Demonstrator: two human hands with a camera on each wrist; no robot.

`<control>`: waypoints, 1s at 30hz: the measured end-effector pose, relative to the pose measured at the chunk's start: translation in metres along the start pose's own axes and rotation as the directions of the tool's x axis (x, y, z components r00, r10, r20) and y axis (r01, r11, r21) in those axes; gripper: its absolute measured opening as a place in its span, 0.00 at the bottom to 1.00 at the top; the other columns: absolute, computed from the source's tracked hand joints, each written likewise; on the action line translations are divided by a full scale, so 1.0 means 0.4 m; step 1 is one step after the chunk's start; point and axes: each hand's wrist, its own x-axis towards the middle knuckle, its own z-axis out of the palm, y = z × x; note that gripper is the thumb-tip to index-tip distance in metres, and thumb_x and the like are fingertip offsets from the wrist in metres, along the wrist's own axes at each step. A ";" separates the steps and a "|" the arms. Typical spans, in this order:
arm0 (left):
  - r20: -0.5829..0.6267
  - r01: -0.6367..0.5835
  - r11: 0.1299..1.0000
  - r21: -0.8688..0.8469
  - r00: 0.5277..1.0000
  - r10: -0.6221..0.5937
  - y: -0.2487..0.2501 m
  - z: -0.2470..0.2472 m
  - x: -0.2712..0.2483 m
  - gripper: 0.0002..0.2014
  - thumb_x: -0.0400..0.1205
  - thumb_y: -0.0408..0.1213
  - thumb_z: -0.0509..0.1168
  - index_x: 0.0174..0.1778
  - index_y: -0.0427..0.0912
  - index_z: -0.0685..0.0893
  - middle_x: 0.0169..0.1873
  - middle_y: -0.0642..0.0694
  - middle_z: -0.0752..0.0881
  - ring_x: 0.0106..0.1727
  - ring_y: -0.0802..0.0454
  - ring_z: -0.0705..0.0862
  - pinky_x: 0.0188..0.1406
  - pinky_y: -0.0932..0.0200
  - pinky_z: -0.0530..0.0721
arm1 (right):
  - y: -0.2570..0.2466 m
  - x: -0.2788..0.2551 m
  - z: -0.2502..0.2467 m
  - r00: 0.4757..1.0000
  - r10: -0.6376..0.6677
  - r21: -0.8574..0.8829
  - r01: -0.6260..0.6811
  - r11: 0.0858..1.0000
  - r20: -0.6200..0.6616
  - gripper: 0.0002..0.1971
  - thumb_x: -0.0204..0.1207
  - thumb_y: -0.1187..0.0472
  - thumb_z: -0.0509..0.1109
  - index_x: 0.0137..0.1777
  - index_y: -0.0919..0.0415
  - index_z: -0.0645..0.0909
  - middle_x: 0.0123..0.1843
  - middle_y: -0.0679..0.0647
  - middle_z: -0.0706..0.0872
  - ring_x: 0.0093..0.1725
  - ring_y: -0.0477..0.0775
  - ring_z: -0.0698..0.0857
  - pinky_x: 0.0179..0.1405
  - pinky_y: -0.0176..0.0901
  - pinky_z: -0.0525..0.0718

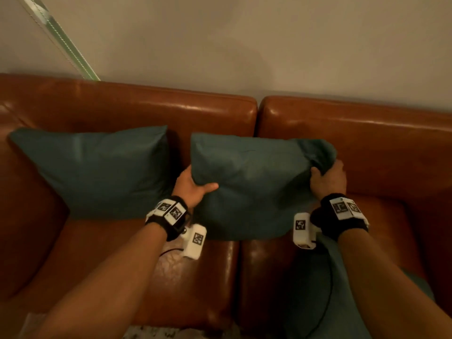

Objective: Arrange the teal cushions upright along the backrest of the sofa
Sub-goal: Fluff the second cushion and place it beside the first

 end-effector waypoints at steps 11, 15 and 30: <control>0.065 -0.454 0.849 0.272 0.888 0.454 0.326 0.066 0.024 0.22 0.72 0.44 0.75 0.63 0.57 0.85 0.55 0.52 0.90 0.58 0.57 0.86 0.69 0.52 0.80 | -0.001 -0.001 0.005 0.960 -0.267 0.308 0.231 0.923 0.078 0.13 0.75 0.61 0.74 0.58 0.62 0.82 0.53 0.55 0.87 0.59 0.59 0.85 0.64 0.50 0.81; -0.390 -0.120 0.962 0.247 0.896 0.212 0.109 -0.001 0.073 0.33 0.69 0.50 0.76 0.71 0.49 0.79 0.66 0.43 0.83 0.70 0.48 0.79 0.73 0.53 0.73 | 0.182 0.071 0.048 0.983 0.050 0.310 -0.103 0.945 0.177 0.21 0.80 0.62 0.68 0.73 0.58 0.76 0.71 0.61 0.83 0.72 0.64 0.80 0.74 0.63 0.75; -0.083 0.141 0.961 -0.238 0.983 -0.165 -0.106 0.112 0.137 0.49 0.53 0.35 0.85 0.72 0.46 0.73 0.58 0.53 0.87 0.59 0.56 0.86 0.68 0.47 0.82 | 0.270 0.154 0.045 0.881 0.009 0.431 -0.241 0.870 0.473 0.38 0.70 0.69 0.77 0.79 0.61 0.65 0.74 0.59 0.77 0.64 0.57 0.79 0.39 0.39 0.81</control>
